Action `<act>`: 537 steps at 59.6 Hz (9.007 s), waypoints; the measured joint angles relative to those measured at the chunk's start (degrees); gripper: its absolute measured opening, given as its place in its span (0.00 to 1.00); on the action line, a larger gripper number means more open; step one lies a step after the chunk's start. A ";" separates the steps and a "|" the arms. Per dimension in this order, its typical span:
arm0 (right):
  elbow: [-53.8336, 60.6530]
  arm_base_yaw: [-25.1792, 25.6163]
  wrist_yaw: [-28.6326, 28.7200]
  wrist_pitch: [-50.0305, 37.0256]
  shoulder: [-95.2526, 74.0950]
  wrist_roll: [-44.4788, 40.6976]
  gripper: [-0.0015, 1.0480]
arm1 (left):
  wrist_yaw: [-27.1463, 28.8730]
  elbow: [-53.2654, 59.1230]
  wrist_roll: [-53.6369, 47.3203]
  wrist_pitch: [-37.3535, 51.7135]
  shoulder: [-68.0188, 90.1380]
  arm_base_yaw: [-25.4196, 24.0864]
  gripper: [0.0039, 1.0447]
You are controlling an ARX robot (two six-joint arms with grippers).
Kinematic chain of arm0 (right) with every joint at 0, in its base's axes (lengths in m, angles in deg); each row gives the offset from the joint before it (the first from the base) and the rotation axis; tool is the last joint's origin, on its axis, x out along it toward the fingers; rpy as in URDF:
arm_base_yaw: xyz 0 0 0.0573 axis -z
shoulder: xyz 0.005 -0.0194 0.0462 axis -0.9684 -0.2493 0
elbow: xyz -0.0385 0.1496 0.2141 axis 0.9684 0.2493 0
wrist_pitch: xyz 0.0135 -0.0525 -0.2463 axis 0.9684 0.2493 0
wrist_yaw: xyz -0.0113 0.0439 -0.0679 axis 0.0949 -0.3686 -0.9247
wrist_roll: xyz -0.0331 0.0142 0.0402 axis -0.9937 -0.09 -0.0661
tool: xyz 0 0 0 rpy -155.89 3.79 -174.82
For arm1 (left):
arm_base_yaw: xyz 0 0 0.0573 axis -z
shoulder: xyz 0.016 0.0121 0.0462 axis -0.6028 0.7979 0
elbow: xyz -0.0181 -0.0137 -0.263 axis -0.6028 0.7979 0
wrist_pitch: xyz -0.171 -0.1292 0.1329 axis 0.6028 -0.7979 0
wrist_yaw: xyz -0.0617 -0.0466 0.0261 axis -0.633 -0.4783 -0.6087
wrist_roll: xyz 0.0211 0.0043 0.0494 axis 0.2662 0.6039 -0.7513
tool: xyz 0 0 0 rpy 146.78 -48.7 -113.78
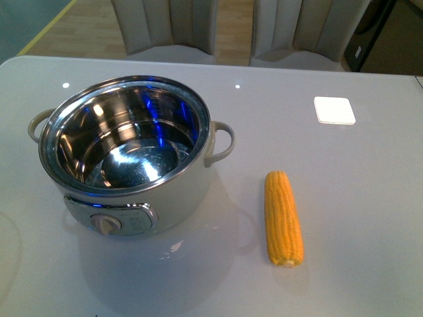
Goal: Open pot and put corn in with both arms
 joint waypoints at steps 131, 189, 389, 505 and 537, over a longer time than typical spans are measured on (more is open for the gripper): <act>0.00 0.00 0.00 0.00 0.00 0.00 0.91 | -7.23 -11.61 -3.10 -1.18 10.16 -0.17 0.93; 0.00 0.00 0.00 0.00 0.00 0.00 0.91 | -3.23 21.16 5.18 -41.92 -77.81 9.51 0.93; -46.86 -24.90 -6.47 -18.73 -125.72 8.26 0.91 | 8.87 33.11 6.34 -68.37 -121.50 27.21 0.93; -58.58 -28.24 3.39 -3.89 -103.95 32.59 0.22 | 8.87 33.11 6.34 -68.37 -121.50 27.21 0.93; -69.92 -35.12 1.25 0.70 -112.24 35.04 0.22 | 8.87 33.11 6.34 -68.37 -121.50 27.21 0.93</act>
